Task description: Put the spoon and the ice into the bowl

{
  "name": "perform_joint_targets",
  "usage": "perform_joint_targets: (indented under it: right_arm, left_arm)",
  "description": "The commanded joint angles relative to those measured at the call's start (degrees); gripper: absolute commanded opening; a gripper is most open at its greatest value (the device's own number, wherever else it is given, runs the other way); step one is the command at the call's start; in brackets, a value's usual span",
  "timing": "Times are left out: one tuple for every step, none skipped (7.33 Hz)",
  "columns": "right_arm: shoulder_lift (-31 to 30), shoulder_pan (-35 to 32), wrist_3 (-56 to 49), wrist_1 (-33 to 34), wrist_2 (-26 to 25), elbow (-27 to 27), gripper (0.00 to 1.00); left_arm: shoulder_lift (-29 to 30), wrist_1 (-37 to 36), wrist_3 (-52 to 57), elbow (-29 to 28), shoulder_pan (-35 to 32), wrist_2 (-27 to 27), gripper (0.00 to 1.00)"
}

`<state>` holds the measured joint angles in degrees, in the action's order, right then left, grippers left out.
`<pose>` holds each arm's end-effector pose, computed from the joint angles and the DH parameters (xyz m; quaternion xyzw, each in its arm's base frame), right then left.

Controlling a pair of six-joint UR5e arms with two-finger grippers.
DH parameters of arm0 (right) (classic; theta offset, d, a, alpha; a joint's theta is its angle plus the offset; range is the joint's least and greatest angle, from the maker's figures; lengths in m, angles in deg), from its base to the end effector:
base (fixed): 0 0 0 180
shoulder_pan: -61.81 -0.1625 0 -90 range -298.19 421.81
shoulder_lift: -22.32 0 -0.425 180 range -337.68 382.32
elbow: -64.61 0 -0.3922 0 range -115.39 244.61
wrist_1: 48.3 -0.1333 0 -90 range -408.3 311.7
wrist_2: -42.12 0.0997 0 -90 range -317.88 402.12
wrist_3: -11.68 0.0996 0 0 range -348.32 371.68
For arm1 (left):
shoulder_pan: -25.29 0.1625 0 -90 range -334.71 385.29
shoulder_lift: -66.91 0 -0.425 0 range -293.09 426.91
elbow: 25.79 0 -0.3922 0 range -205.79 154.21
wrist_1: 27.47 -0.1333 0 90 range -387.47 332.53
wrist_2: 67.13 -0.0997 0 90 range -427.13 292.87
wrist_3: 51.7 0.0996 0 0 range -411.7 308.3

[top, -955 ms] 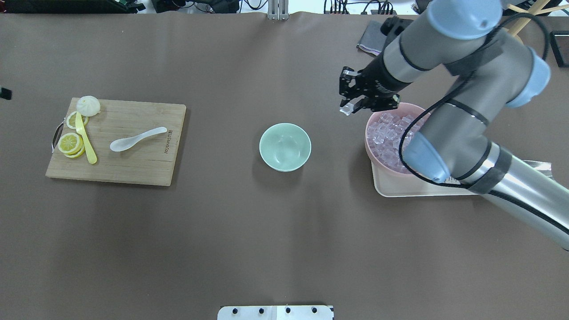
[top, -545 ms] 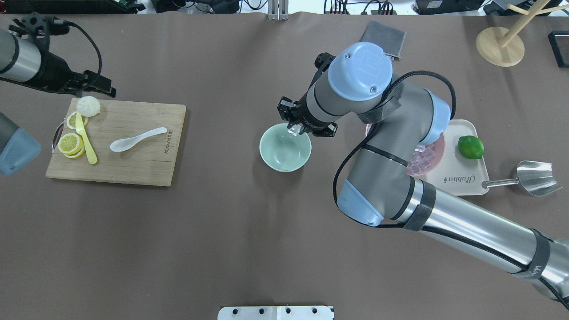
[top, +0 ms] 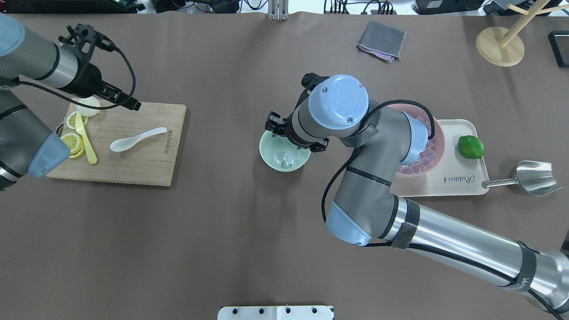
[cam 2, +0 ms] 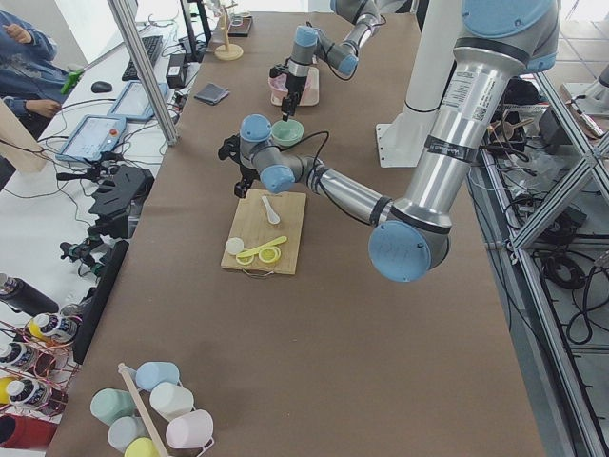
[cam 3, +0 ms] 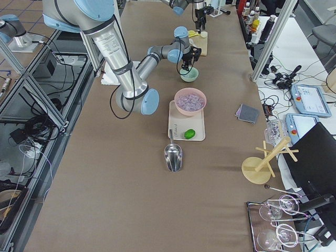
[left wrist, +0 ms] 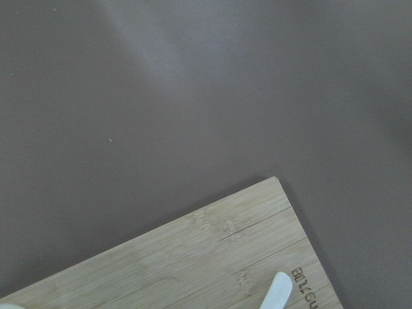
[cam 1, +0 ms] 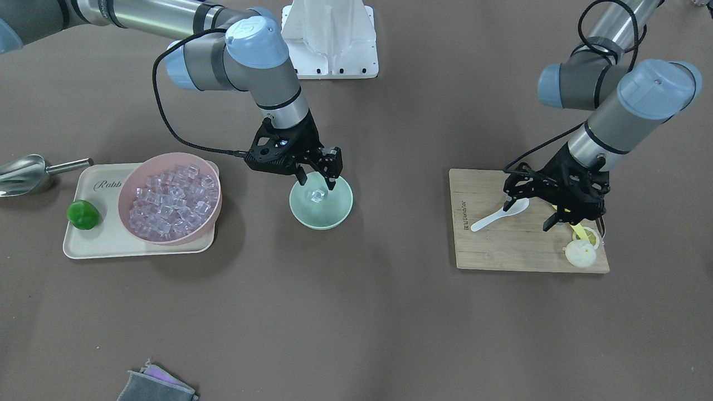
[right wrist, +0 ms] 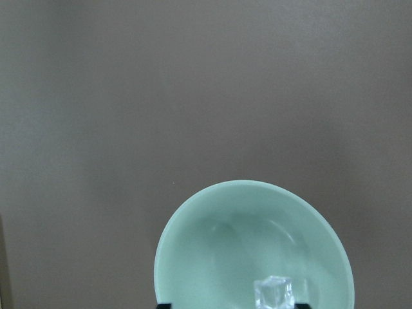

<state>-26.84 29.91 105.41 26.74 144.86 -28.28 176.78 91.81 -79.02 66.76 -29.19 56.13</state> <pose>-0.5322 -0.4624 0.1782 0.0247 -0.4959 0.2133 0.8414 0.3044 -0.5619 0.3860 0.2223 0.4376 0.1861 0.8512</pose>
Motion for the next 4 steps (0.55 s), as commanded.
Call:
perform_joint_targets:
  right_arm:
    - [-2.1, -3.3, -0.2, 3.3, 0.7, -6.2, 1.0]
    - [-3.0, -6.7, -0.8, 7.4, 3.7, -9.5, 1.0]
    - [-4.4, -10.9, -2.3, 8.8, 8.3, -10.6, 1.0]
    - [-7.0, -15.2, -4.7, 9.4, 12.1, -13.0, 1.0]
  left_arm:
    - [0.7, 1.4, 4.9, -1.0, 3.8, -1.8, 0.81]
    - [0.7, 1.5, 9.1, -0.4, 4.2, -3.1, 0.81]
    - [0.6, 1.4, 12.1, -0.3, 5.3, -3.4, 0.8]
    - [0.3, 1.2, 16.8, -0.5, 5.7, -3.6, 0.78]
